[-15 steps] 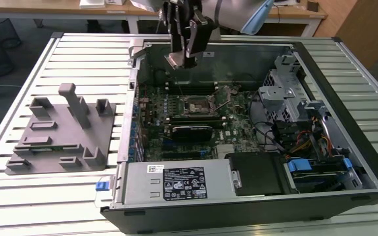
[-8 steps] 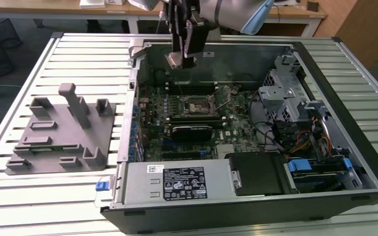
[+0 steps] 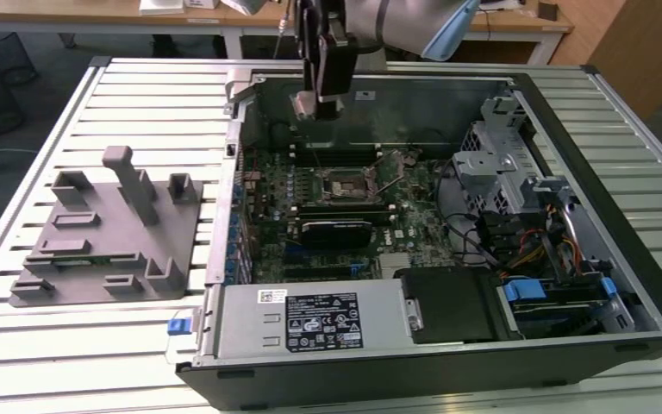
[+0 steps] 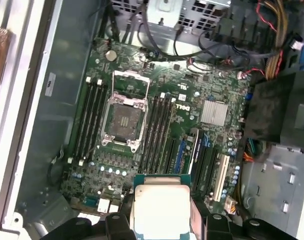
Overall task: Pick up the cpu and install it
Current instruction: 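Place the cpu into insertion slot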
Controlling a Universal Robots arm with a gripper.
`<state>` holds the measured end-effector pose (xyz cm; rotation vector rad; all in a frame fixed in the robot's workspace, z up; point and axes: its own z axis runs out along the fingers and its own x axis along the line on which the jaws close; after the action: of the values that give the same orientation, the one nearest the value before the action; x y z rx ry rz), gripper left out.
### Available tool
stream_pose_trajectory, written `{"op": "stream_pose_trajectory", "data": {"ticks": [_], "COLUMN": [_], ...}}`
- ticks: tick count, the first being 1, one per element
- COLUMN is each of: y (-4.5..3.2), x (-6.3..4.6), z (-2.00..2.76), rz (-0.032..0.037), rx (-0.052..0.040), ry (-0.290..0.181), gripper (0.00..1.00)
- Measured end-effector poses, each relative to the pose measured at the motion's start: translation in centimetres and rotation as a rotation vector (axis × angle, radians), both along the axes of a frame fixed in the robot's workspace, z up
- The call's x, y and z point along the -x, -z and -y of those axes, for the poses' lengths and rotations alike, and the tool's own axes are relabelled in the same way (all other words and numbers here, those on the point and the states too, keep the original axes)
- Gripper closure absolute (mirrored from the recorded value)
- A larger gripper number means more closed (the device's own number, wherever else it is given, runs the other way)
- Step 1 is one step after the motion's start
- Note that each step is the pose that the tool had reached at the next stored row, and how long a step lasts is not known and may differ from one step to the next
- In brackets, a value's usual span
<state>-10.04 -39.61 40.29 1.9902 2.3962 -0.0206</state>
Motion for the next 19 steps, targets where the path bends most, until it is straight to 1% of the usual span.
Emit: {"op": "stream_pose_trajectory", "data": {"ticks": [7,19], "y": [0.04,0.13], "x": [0.00,0.00], "z": [0.00,-0.01], "rz": [0.0000,0.0001], "rx": [0.0000,0.0000], "ry": [0.108,0.309], "gripper": [0.47,0.47]}}
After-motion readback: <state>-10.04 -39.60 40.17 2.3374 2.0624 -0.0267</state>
